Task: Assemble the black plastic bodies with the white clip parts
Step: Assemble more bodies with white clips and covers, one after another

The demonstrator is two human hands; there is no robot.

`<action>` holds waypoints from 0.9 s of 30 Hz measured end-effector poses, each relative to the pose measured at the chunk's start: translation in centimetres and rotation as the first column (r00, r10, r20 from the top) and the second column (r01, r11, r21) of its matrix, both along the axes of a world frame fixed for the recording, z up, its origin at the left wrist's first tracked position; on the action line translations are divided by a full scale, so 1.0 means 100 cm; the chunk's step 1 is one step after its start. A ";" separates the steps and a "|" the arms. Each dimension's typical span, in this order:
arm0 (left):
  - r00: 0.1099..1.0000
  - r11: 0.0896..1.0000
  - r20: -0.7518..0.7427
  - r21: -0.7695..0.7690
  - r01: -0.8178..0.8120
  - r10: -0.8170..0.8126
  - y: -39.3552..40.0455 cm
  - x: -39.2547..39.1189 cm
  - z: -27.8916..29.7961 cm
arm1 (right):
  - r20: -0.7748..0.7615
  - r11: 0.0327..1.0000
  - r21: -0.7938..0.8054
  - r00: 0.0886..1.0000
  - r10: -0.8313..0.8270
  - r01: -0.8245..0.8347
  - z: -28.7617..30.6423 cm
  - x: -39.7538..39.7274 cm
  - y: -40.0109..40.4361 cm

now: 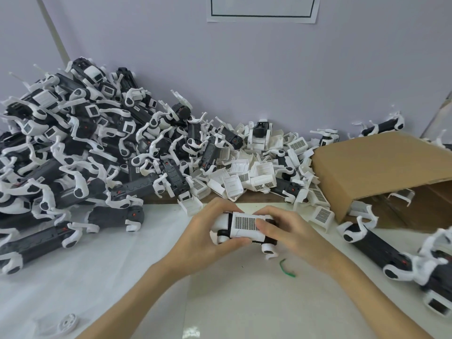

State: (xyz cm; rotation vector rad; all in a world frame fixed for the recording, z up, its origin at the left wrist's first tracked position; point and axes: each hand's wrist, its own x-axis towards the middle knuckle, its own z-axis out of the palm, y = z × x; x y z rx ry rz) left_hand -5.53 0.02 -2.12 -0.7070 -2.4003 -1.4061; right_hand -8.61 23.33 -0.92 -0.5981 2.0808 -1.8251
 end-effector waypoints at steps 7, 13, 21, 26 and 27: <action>0.992 0.990 -0.056 0.090 -0.107 0.112 -0.001 -0.007 -0.003 | -0.661 0.937 0.082 0.722 -0.203 0.339 -0.012 0.003 -0.011; 0.997 0.995 0.061 0.079 -0.056 0.051 -0.009 -0.012 -0.018 | -0.852 0.885 0.201 0.520 -0.052 0.419 -0.030 0.002 -0.012; 0.997 0.995 0.048 0.085 -0.058 0.055 -0.004 -0.011 -0.023 | -0.846 0.851 0.262 0.533 -0.024 0.455 -0.031 0.000 -0.013; 0.995 0.989 0.025 0.108 -0.097 0.095 0.001 -0.007 -0.020 | -0.881 0.830 0.224 0.470 -0.052 0.511 -0.028 0.003 -0.019; 0.994 0.987 0.027 0.119 -0.106 0.103 0.002 -0.007 -0.019 | -0.882 0.828 0.213 0.467 -0.065 0.518 -0.028 0.003 -0.019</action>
